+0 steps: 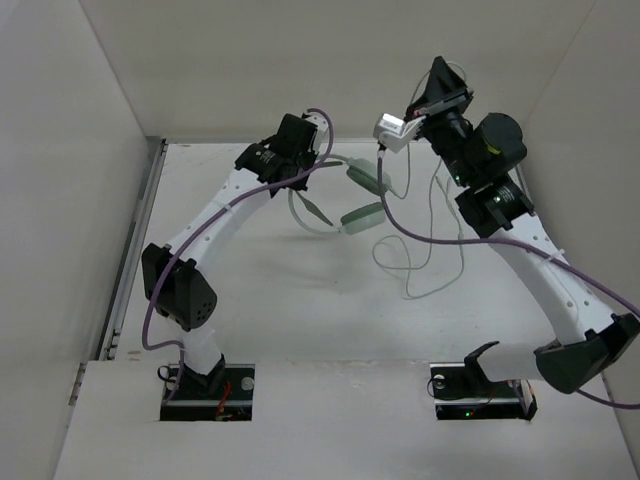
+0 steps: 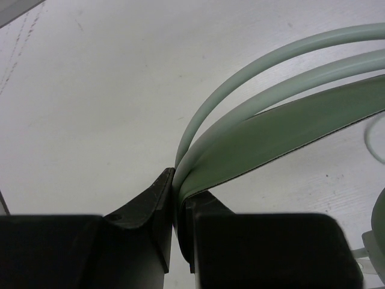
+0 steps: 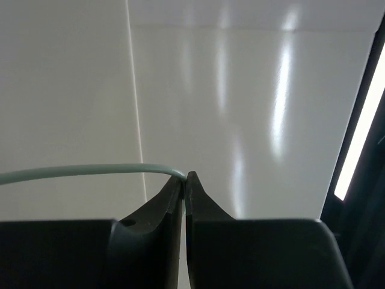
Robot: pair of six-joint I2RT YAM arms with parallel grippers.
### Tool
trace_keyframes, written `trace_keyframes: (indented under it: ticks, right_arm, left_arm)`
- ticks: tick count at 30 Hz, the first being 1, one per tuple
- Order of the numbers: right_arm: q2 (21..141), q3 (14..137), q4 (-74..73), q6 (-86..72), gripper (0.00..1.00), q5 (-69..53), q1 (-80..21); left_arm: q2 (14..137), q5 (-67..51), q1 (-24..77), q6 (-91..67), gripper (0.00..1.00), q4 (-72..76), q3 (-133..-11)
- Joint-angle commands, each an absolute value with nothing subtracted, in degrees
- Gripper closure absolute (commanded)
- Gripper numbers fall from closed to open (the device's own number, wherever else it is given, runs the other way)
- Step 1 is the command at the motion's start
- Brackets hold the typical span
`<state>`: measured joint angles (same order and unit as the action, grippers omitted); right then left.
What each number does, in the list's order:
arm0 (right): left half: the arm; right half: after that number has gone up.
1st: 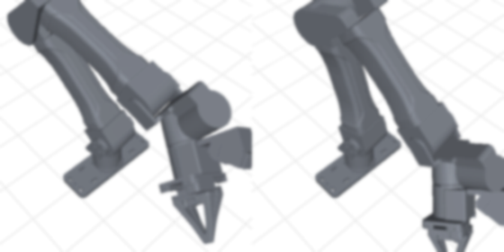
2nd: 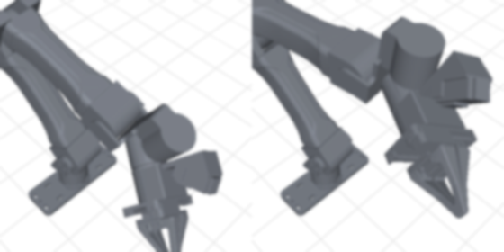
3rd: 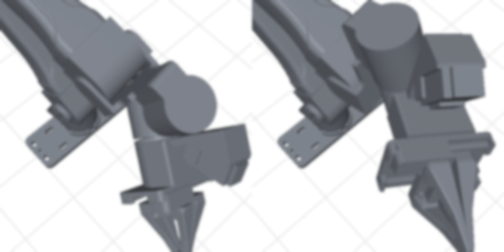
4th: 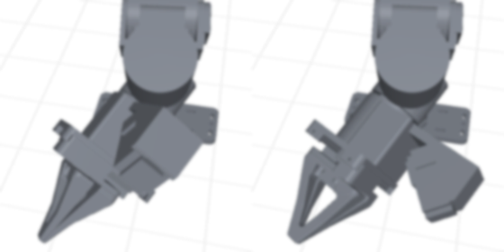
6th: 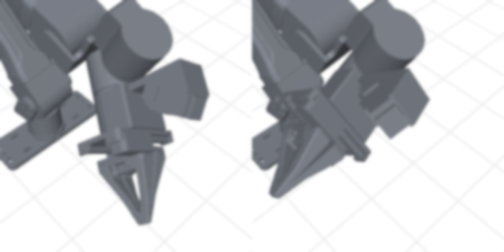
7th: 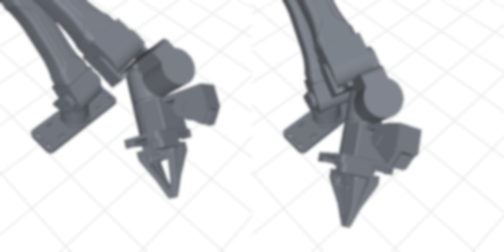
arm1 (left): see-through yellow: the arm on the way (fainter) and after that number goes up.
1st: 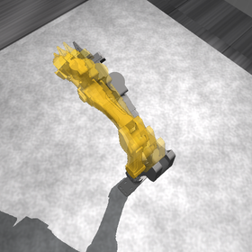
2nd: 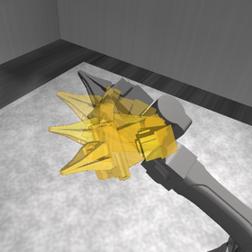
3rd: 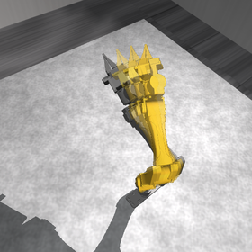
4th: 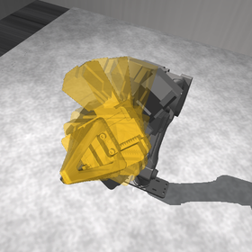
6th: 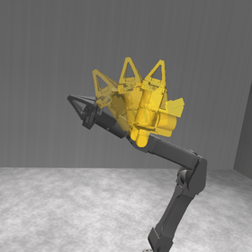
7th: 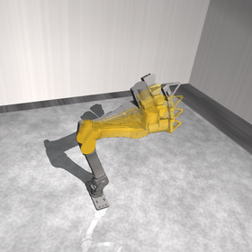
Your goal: Wrap the headphones
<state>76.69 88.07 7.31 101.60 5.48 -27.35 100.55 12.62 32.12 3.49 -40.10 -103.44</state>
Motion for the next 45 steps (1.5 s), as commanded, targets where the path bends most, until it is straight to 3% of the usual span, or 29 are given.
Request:
trace_keyframes:
  ticks: [1,9,20,35,45]
  right_arm:
    - [70.9,83.6,15.1,99.8,1.0,-4.4,-31.1]
    - [61.6,70.0,11.1,92.1,1.0,-12.1,-34.9]
    - [61.6,67.3,8.7,88.1,0.99,-18.6,-22.9]
    - [62.5,67.4,5.9,74.5,0.99,-20.4,-19.3]
    - [62.9,78.2,-6.9,52.8,0.99,-24.5,-22.4]
  left_arm:
    - [100.1,9.7,33.8,3.8,1.0,-38.1,-104.9]
    - [99.9,4.5,34.9,2.9,1.0,-38.8,-108.5]
    - [94.3,-6.4,40.9,7.0,1.0,-41.0,-107.5]
    - [89.1,-21.1,43.1,8.2,1.0,-37.4,-104.8]
    - [87.8,-28.0,41.8,1.7,1.0,-29.3,-100.6]
